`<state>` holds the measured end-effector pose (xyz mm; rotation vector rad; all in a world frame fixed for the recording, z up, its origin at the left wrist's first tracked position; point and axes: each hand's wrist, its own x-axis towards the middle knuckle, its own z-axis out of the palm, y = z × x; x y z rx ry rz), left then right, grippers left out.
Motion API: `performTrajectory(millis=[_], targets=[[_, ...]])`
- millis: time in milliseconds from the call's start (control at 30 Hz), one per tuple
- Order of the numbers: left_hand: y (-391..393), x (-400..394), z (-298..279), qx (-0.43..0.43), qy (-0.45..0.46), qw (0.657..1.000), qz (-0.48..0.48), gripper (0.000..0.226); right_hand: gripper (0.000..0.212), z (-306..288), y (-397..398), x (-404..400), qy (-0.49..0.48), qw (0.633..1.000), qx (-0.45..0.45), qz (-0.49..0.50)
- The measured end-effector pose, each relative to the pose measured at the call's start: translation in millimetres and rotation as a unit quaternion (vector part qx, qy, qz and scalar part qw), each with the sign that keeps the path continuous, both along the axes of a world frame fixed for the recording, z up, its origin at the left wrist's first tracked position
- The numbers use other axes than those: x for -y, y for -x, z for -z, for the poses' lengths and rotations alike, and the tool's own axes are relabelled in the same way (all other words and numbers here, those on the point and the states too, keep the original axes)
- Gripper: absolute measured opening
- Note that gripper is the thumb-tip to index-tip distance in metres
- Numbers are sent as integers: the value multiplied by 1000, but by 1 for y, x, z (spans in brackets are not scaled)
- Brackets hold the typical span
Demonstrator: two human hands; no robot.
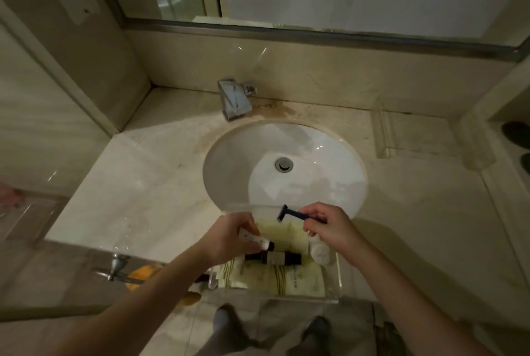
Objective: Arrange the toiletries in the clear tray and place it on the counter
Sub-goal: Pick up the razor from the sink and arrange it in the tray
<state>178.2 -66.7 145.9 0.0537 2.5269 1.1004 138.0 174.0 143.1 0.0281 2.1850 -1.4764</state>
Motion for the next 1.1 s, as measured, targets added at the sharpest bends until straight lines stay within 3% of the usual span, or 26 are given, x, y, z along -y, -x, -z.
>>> performTrajectory(millis=[167,367,500,667,900,1000,1100], targets=[[-32,3,10,19,82,996,38,24,17,9,-24,-7,-70,991,-50,-107],[-54,6,23,-52,140,986,74,21,20,22,-50,-7,-131,963,-120,-204],[-58,6,34,-116,157,976,98,24,8,32,-64,0,-163,947,-172,-215],[-61,-1,42,-141,177,970,87,26,10,46,-72,5,-216,919,-256,-206],[-62,-6,44,-129,194,969,87,30,11,55,-76,6,-243,910,-274,-195],[-61,-4,43,-120,200,967,98,47,15,56,-74,6,-243,912,-267,-194],[-62,-1,34,-136,166,976,32,53,19,53,-70,5,-228,922,-254,-181]])
